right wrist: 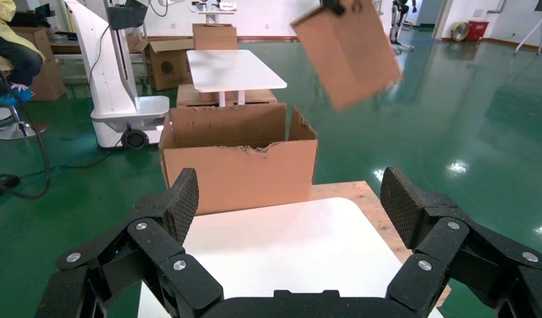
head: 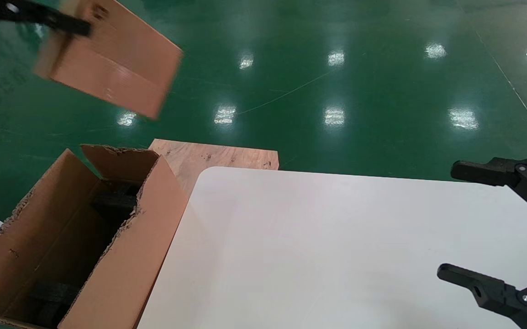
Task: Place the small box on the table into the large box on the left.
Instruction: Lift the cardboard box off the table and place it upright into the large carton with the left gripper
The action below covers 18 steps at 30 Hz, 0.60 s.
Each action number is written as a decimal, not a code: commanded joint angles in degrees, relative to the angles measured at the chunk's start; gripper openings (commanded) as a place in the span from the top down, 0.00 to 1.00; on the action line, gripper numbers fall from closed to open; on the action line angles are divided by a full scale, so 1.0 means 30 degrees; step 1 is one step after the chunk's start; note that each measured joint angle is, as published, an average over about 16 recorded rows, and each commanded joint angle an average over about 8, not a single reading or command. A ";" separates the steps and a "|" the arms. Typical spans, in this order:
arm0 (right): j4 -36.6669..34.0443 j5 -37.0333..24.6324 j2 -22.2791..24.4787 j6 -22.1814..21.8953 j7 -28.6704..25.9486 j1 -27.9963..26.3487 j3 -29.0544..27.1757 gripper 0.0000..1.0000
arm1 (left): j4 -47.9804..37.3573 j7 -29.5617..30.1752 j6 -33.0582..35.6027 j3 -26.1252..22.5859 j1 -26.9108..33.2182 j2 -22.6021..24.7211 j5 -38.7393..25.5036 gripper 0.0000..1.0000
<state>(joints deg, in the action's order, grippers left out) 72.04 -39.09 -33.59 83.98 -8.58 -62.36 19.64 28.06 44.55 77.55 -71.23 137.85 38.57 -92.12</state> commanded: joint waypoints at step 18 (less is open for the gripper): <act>0.0000 0.0002 0.0001 -0.0001 0.0002 -0.0001 0.0003 0.00 | -0.6730 -0.4935 0.3680 -0.1917 0.1426 0.0259 -0.3342 1.00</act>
<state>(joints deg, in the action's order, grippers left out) 72.04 -39.08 -33.59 83.98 -8.57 -62.36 19.65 8.22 30.05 86.69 -76.82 141.50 39.56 -102.01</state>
